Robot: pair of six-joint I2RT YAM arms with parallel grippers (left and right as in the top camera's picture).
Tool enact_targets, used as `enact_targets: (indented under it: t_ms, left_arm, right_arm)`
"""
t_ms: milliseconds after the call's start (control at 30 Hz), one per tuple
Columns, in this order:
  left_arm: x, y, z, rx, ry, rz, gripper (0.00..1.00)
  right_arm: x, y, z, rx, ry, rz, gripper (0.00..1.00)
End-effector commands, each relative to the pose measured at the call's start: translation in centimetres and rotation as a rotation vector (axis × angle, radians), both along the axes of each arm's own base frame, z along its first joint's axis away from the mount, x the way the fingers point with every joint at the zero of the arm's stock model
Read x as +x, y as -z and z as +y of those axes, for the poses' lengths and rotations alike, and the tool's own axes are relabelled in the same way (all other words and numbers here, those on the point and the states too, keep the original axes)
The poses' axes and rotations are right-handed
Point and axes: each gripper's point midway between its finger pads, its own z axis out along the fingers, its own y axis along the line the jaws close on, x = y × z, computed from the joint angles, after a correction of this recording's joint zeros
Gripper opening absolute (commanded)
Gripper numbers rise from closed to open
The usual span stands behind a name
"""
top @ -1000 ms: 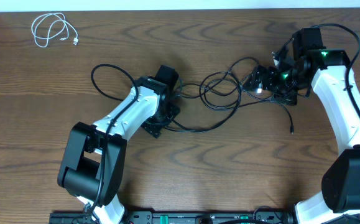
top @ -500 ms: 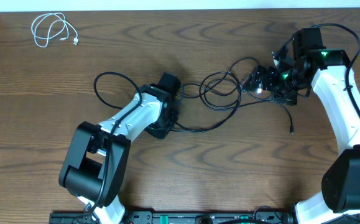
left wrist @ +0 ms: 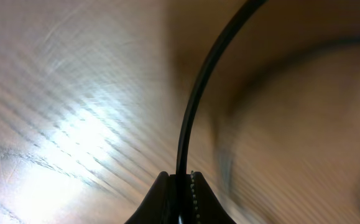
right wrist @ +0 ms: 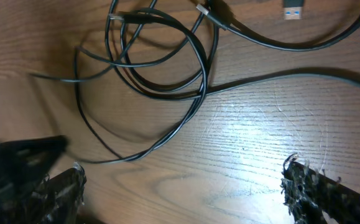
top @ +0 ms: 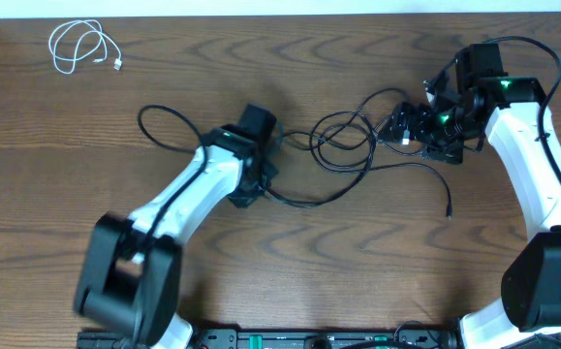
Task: Untangle cables
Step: 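Lift the black cables high with the left gripper, shaking them loose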
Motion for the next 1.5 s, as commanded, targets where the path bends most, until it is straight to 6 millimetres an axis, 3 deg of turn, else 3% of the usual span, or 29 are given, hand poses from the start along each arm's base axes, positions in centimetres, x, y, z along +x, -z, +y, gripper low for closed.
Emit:
enact_targets:
  t_ms: [0, 167, 433, 567, 667, 800, 967, 1033, 1167, 1233, 1300, 1467]
  left_arm:
    - [2.9, -9.3, -1.2, -0.036, 0.276, -0.304, 0.07]
    - [2.2, -18.1, -3.1, -0.148, 0.460, -0.587, 0.07]
    - [0.6, -30.1, -2.5, -0.223, 0.453, -1.013, 0.08]
    - [-1.0, -35.7, -3.2, -0.322, 0.496, -1.207, 0.07]
    - [-1.8, -38.6, -3.8, -0.392, 0.511, -1.307, 0.07]
    - [-1.0, -38.8, -4.1, -0.460, 0.443, -1.289, 0.07]
    - [1.8, -38.0, -5.5, -0.521, 0.388, -1.259, 0.07]
    - [2.5, -39.3, -6.4, -0.602, 0.383, -1.300, 0.07]
    - [2.3, -45.1, -7.5, -0.800, 0.385, -1.488, 0.08]
    - [2.2, -45.9, -7.3, -0.802, 0.379, -1.526, 0.08]
    - [2.9, -44.2, -7.2, -0.720, 0.389, -1.494, 0.07]
    - [5.8, -35.0, -6.6, -0.586, 0.252, -1.156, 0.08]
  right_arm:
    - [0.1, -0.9, 0.2, -0.003, -0.016, -0.031, 0.99]
    - [0.1, -0.9, 0.2, -0.003, -0.016, -0.031, 0.99]
    - [0.1, -0.9, 0.2, 0.000, -0.014, -0.031, 0.99]
    - [0.5, -1.0, 0.3, 0.006, 0.017, -0.033, 0.99]
    - [0.6, -1.0, 0.3, 0.006, 0.017, -0.037, 0.99]
    - [0.6, -1.1, 0.4, 0.012, 0.018, -0.035, 0.99]
    - [0.5, -1.3, 0.8, 0.047, 0.044, -0.016, 0.99]
    - [0.5, -1.2, 0.8, 0.045, 0.043, -0.016, 0.99]
    - [-0.1, -1.0, 1.0, 0.034, 0.032, 0.004, 0.99]
    - [-0.7, -1.1, 1.4, 0.056, 0.013, 0.026, 0.99]
    - [-1.1, -2.1, 2.9, 0.145, -0.090, -0.013, 0.99]
    - [-1.5, -6.8, 7.3, 0.459, -0.371, -0.231, 0.99]
